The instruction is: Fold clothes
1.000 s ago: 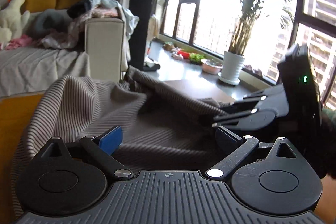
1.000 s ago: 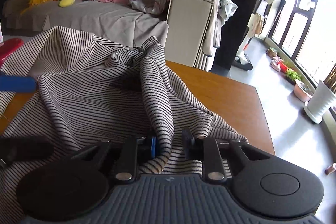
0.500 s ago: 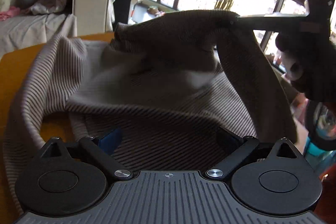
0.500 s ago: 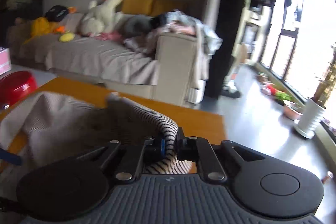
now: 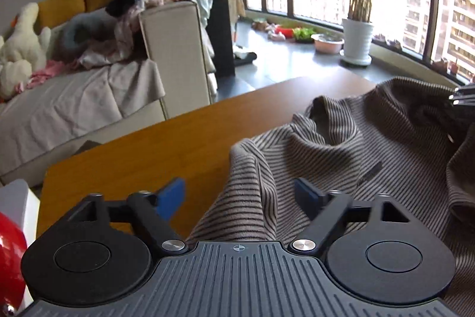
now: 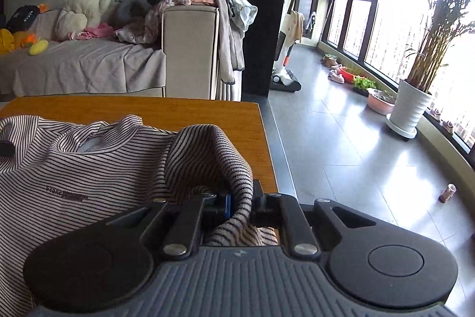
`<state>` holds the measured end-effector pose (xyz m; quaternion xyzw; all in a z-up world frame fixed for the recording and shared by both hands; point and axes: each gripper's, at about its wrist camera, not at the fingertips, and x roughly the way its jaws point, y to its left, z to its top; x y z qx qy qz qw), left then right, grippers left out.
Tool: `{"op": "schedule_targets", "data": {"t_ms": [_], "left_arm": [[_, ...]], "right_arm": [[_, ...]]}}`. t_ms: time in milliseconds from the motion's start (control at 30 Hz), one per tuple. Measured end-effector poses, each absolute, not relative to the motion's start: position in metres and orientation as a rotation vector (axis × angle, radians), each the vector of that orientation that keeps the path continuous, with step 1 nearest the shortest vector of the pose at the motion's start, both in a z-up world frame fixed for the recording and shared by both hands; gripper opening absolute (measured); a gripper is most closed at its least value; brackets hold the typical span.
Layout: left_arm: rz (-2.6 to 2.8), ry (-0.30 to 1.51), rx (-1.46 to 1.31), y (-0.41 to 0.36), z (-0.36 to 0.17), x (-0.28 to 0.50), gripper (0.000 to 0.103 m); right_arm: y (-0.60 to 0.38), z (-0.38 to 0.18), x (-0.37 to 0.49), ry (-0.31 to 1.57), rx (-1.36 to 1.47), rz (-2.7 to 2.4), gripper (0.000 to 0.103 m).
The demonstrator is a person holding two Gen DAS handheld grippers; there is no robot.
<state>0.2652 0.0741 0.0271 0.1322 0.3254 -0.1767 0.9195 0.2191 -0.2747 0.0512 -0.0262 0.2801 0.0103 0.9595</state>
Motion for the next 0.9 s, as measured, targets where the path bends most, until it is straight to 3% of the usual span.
{"op": "schedule_targets", "data": {"t_ms": [33, 167, 267, 367, 467, 500, 533, 567, 667, 733, 800, 900], "left_arm": [[-0.348, 0.674, 0.291, 0.075, 0.025, 0.265, 0.019], [-0.175, 0.647, 0.314, 0.108, 0.03, 0.279, 0.015], [-0.017, 0.645, 0.328, 0.139, 0.031, 0.296, 0.006], [0.063, 0.662, 0.281, 0.166, 0.03, 0.304, 0.005], [0.061, 0.675, 0.183, 0.185, 0.039, 0.293, 0.012], [0.057, 0.669, 0.164, 0.188, 0.044, 0.286, 0.024], [0.046, 0.659, 0.138, 0.19, 0.051, 0.277, 0.04], [0.033, 0.648, 0.108, 0.191, 0.057, 0.268, 0.047], [-0.052, 0.625, 0.027, 0.183, 0.073, 0.237, 0.06], [-0.123, 0.605, -0.022, 0.172, 0.08, 0.215, 0.078], [-0.201, 0.577, -0.06, 0.154, 0.08, 0.192, 0.087], [-0.332, 0.549, -0.101, 0.118, 0.065, 0.166, 0.097]], "right_arm": [[-0.275, 0.054, 0.22, 0.56, -0.045, 0.028, 0.012], [-0.278, 0.063, 0.222, 0.526, -0.013, 0.059, 0.011], [-0.28, 0.053, 0.24, 0.557, -0.029, 0.029, 0.009], [-0.281, 0.02, 0.269, 0.663, -0.068, -0.01, 0.009], [-0.278, 0.016, 0.27, 0.655, -0.084, -0.027, 0.012], [-0.277, 0.021, 0.265, 0.637, -0.093, -0.037, 0.014], [-0.276, 0.028, 0.26, 0.616, -0.104, -0.049, 0.024], [-0.274, 0.036, 0.251, 0.589, -0.124, -0.057, 0.036], [-0.264, 0.061, 0.215, 0.515, -0.182, -0.037, 0.042], [-0.252, 0.077, 0.184, 0.502, -0.182, 0.034, 0.043], [-0.236, 0.086, 0.154, 0.503, -0.18, 0.118, 0.046], [-0.205, 0.08, 0.12, 0.547, -0.179, 0.243, 0.064]]}}
